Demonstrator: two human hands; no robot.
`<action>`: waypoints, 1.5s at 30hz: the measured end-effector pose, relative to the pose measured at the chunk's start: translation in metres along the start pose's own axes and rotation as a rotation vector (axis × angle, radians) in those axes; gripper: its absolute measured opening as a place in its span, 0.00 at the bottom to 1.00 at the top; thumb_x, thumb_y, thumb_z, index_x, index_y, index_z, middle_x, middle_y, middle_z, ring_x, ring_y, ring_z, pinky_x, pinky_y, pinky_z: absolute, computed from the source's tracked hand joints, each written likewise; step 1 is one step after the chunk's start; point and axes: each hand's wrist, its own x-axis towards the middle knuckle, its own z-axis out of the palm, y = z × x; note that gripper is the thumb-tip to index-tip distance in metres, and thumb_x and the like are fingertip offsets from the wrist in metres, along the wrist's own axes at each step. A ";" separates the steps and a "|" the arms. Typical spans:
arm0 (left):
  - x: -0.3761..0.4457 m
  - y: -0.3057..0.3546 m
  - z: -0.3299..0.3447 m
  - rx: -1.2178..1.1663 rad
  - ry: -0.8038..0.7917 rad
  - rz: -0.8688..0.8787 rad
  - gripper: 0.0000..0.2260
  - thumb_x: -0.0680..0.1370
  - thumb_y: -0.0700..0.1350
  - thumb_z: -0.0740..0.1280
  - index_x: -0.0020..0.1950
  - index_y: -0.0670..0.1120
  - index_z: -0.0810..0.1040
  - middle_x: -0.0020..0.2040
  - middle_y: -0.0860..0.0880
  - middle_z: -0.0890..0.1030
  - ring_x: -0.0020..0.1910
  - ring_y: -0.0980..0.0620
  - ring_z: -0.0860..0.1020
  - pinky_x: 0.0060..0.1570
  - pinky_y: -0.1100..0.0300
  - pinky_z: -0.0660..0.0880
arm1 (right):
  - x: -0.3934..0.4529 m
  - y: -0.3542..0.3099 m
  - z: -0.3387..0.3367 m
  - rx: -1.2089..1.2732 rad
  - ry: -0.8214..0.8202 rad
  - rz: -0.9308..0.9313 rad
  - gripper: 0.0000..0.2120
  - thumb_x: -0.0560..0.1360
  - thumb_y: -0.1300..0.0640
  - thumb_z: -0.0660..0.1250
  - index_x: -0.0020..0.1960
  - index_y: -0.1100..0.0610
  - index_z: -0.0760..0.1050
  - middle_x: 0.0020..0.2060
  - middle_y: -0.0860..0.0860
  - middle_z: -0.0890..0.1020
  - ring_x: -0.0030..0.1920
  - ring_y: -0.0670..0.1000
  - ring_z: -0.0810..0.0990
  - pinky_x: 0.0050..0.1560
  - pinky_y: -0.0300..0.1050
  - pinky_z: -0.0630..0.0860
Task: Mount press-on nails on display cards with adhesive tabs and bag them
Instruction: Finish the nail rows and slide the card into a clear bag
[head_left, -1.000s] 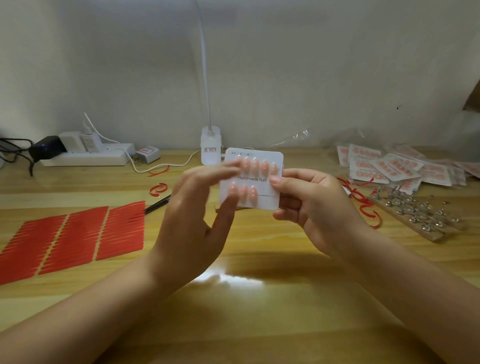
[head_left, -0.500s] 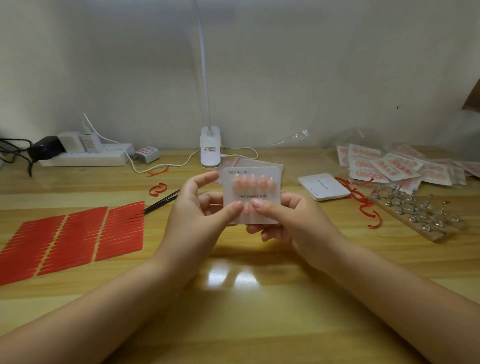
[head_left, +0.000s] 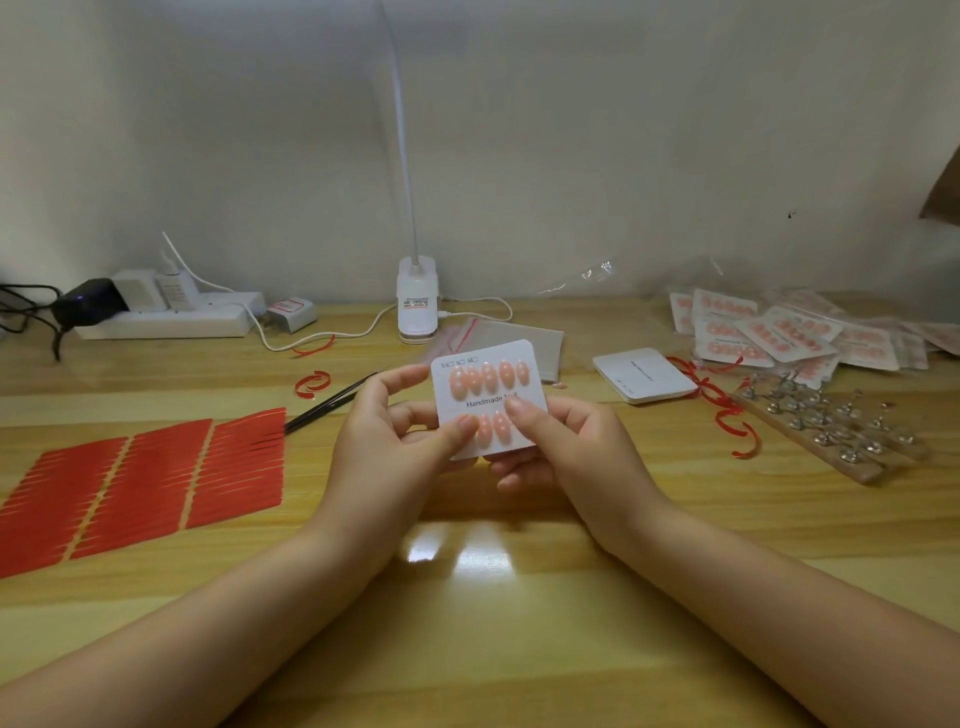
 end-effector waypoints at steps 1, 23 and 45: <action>0.000 0.000 0.000 0.006 0.003 0.007 0.23 0.71 0.36 0.74 0.60 0.52 0.71 0.44 0.46 0.85 0.43 0.48 0.85 0.39 0.58 0.81 | 0.000 0.000 0.000 0.027 -0.016 0.005 0.07 0.77 0.58 0.67 0.47 0.60 0.82 0.38 0.57 0.85 0.35 0.53 0.82 0.37 0.46 0.82; -0.003 0.000 0.001 0.179 -0.005 0.137 0.24 0.71 0.38 0.76 0.58 0.57 0.69 0.42 0.49 0.85 0.39 0.50 0.84 0.35 0.63 0.79 | 0.002 0.005 0.001 -0.037 0.012 -0.030 0.04 0.77 0.62 0.68 0.49 0.60 0.80 0.38 0.55 0.86 0.35 0.49 0.83 0.35 0.41 0.80; -0.005 0.000 0.003 0.235 0.022 0.165 0.24 0.70 0.40 0.76 0.57 0.58 0.69 0.42 0.55 0.85 0.35 0.53 0.84 0.31 0.66 0.77 | 0.004 0.010 0.002 -0.105 0.057 -0.066 0.03 0.78 0.61 0.66 0.49 0.59 0.79 0.35 0.52 0.85 0.31 0.45 0.81 0.31 0.37 0.76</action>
